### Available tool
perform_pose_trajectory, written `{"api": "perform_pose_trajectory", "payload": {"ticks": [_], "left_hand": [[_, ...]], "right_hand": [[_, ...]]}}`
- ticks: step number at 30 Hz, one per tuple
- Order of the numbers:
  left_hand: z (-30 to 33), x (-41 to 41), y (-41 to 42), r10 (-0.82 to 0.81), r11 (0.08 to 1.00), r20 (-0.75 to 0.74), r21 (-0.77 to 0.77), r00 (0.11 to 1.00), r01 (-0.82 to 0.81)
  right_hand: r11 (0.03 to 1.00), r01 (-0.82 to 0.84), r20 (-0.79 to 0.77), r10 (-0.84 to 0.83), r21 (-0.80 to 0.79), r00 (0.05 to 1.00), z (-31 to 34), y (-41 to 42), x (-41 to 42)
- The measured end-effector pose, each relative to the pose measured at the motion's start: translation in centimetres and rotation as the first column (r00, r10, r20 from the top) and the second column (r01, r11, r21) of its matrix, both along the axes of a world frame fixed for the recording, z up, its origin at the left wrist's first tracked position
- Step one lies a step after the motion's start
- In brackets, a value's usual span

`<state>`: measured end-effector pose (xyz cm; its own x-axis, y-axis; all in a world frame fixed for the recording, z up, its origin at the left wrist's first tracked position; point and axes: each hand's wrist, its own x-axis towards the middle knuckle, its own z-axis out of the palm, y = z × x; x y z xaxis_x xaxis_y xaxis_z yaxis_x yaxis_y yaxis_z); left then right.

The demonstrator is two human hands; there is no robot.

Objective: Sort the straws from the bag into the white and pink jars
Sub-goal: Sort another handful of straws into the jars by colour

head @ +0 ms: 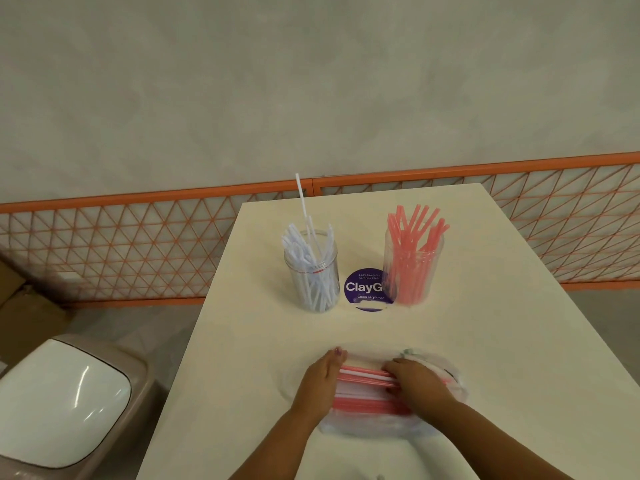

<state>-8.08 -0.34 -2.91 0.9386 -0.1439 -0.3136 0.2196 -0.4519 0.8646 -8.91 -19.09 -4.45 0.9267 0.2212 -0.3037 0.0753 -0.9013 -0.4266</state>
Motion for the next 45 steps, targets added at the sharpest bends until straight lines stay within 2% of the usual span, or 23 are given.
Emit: {"api": "perform_pose_trajectory", "payload": {"ticks": [6, 9, 11, 13, 15, 18, 23, 29, 32, 35, 38, 42, 45], "left_hand": [[0.5, 0.6, 0.1, 0.123, 0.985, -0.139, -0.106, 0.983, -0.138], [1.2, 0.6, -0.3, 0.125, 0.977, -0.147, -0.152, 0.981, -0.147], [1.6, 0.8, -0.8, 0.102, 0.979, -0.123, -0.161, 0.987, -0.122], [2.1, 1.0, -1.5, 0.052, 0.983, -0.083, -0.169, 0.995, -0.065], [2.9, 1.0, -2.3, -0.006, 0.982, -0.032, -0.191, 0.999, 0.000], [4.6, 1.0, -3.5, -0.060, 0.971, 0.076, -0.228, 0.995, 0.076], [7.2, 1.6, -5.2, -0.053, 0.965, 0.177, -0.246, 0.983, 0.096], [8.3, 2.3, -6.2, 0.066, 0.976, 0.209, -0.217, 0.976, -0.020], [8.7, 2.6, -6.4, 0.094, 0.974, 0.198, -0.219, 0.976, -0.050], [8.9, 2.7, -6.5, 0.131, 0.948, 0.113, -0.306, 0.985, -0.091], [8.9, 3.3, -6.4, 0.169, 0.926, 0.039, -0.348, 0.985, -0.145], [8.9, 4.1, -6.2, 0.119, 0.931, 0.047, -0.352, 0.992, -0.095], [9.1, 4.9, -6.2, 0.164, 0.896, 0.054, -0.426, 0.985, -0.126]], "right_hand": [[0.992, 0.020, 0.051, -0.027, 0.126, 0.998, 2.6, -1.1, 0.2], [0.942, 0.118, 0.007, -0.127, 0.315, 0.992, 4.0, -1.5, 0.5], [0.840, 0.235, -0.092, -0.218, 0.488, 0.971, 5.0, -1.5, 0.7], [0.697, 0.299, -0.177, -0.244, 0.652, 0.954, 6.2, -1.4, 0.7], [0.596, 0.320, -0.203, -0.257, 0.737, 0.945, 7.1, -1.2, 0.7], [0.537, 0.334, -0.207, -0.284, 0.774, 0.936, 8.1, -0.7, 0.9], [0.446, 0.352, -0.233, -0.300, 0.823, 0.925, 9.1, 0.4, 1.1], [0.442, 0.362, -0.236, -0.315, 0.821, 0.919, 9.7, 1.3, 1.6], [0.445, 0.361, -0.250, -0.289, 0.820, 0.924, 10.0, 1.7, 1.8], [0.438, 0.359, -0.268, -0.258, 0.824, 0.928, 9.9, 1.8, 1.9], [0.362, 0.400, -0.331, -0.241, 0.842, 0.913, 9.7, 1.8, 2.0], [0.307, 0.427, -0.353, -0.268, 0.850, 0.896, 9.9, 1.5, 2.1], [0.269, 0.448, -0.360, -0.319, 0.852, 0.877, 9.9, 1.2, 2.4]]}}
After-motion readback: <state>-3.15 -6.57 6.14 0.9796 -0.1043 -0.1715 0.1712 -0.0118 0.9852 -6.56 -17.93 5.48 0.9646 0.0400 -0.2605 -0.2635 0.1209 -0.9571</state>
